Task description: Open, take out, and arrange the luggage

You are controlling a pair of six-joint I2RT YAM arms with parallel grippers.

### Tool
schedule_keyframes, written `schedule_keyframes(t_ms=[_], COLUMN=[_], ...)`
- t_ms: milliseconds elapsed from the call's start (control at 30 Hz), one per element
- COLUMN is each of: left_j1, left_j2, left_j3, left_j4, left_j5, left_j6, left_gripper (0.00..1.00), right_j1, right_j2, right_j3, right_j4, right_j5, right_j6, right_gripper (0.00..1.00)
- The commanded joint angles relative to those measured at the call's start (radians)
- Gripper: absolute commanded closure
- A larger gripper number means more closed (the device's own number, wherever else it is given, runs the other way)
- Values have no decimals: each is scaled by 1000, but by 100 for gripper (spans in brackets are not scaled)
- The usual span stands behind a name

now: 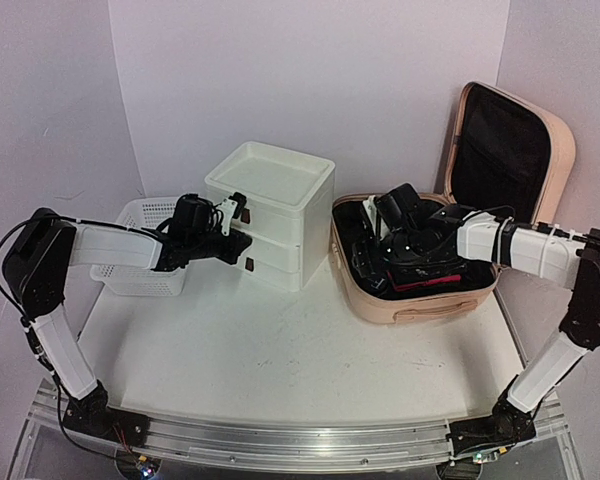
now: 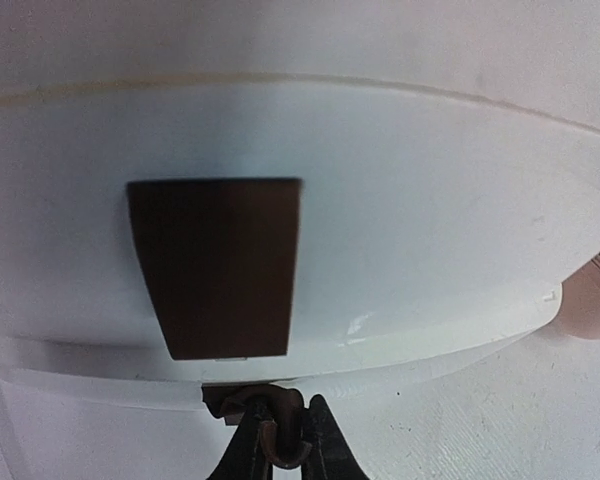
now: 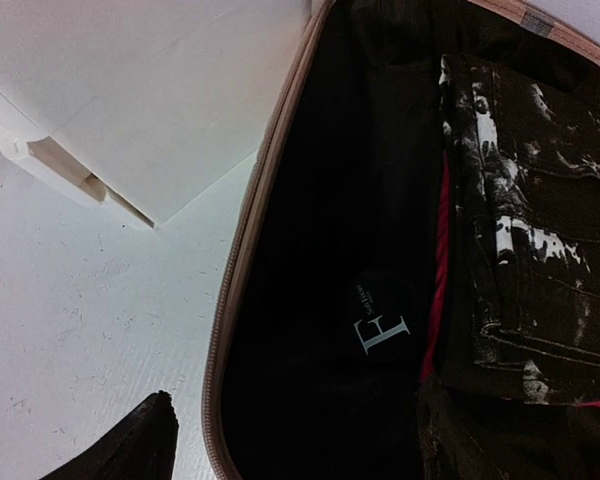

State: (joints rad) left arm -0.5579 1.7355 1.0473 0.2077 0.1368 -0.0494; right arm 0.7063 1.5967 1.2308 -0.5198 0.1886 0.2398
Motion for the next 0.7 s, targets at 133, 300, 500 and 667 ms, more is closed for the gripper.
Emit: schedule_keyframes(t_ms=[133,300,500,667], left_j1=[-4,-4,-4,-3], left_j2=[56,38,-56,5], left_j3=[20,-26,-207,-258], left_j4=[149,190,246,300], left_j5=[-2,-8,38,58], left_j6=[1,11,40,46], left_gripper=[70,59,48,41], right_j1=[7,7,7,8], right_j2=[13,39,28,38], right_j3=[65,81,57,47], right_j4=[44,44,46,50], right_j5=[-18,-42,-37,-44], right_j6=[33,39,47,47], right_gripper=[17,17,17,17])
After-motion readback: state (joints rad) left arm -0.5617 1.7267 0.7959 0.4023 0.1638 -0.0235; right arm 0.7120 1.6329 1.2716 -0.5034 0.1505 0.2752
